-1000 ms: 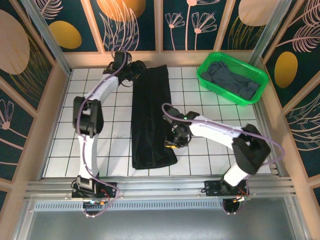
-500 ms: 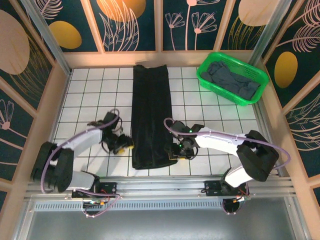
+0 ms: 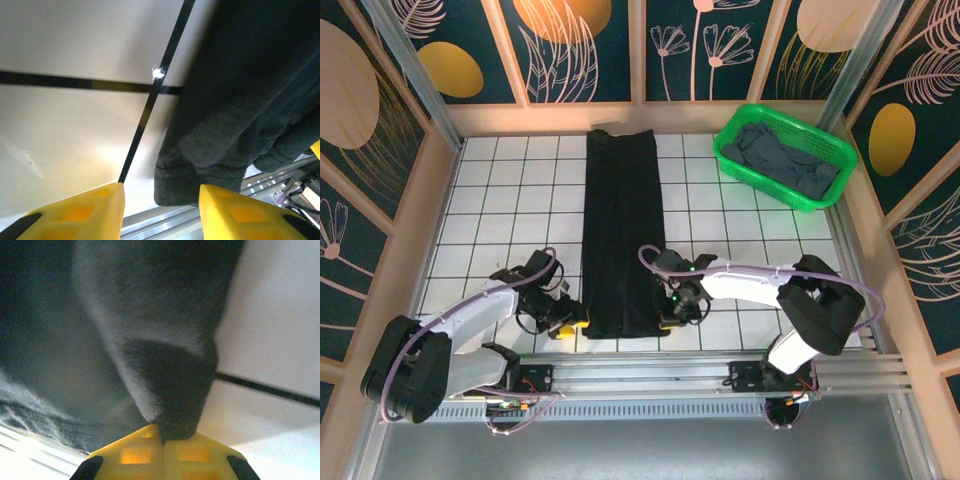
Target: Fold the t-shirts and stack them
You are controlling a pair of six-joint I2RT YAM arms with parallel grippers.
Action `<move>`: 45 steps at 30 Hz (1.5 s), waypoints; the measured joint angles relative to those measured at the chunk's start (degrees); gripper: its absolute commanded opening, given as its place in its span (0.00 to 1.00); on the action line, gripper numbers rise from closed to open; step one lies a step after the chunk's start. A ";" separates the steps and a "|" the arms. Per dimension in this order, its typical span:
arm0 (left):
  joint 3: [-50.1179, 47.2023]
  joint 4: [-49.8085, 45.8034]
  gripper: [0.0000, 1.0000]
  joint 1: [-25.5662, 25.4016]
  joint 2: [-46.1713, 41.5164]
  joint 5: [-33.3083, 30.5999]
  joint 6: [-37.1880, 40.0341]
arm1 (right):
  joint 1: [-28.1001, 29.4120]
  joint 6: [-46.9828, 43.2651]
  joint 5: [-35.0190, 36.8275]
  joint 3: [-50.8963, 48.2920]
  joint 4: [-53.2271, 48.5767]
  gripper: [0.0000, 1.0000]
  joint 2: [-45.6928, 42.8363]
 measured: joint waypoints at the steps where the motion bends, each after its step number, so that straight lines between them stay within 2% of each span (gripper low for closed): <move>1: -0.02 0.09 0.43 -0.17 0.04 0.50 -0.33 | 0.28 0.35 -0.52 -0.66 0.13 0.00 -0.50; 7: 0.31 2.73 0.41 -3.13 3.93 2.29 -2.36 | 1.18 1.92 -3.45 -2.19 0.20 0.00 -1.29; 12: 1.88 4.59 0.20 -6.88 8.92 2.51 -3.39 | 1.27 2.80 -4.22 -2.67 0.20 0.00 -1.66; 14: 2.36 4.42 0.11 -7.26 10.14 2.38 -3.28 | 1.27 3.17 -4.20 -2.67 0.15 0.00 -1.70; 15: 2.51 4.17 0.03 -7.30 10.56 2.25 -3.02 | 1.27 3.34 -4.20 -2.67 0.11 0.00 -1.73; 16: 2.64 4.00 0.00 -7.32 10.84 2.16 -3.15 | 1.27 3.39 -4.17 -2.67 0.07 0.00 -1.73; 24: 8.76 -0.87 0.00 -7.80 8.94 -2.47 -2.34 | 0.13 5.20 -3.30 -0.04 -3.72 0.00 -4.42; 28: 14.88 -5.03 0.00 -7.76 5.62 -6.62 -2.78 | -4.33 6.21 -3.15 4.42 -5.70 0.00 -6.40; 32: 21.18 -6.38 0.00 -5.60 5.62 -11.06 -3.06 | -11.54 5.51 -3.15 10.14 -6.93 0.00 -5.73; 38: 29.53 -4.28 0.00 0.90 11.63 -14.40 -4.28 | -20.26 2.47 -3.13 22.01 -8.22 0.00 2.29; 45: 39.12 0.39 0.00 4.92 22.60 -17.70 -4.33 | -24.41 0.09 -1.79 36.89 -8.55 0.00 15.85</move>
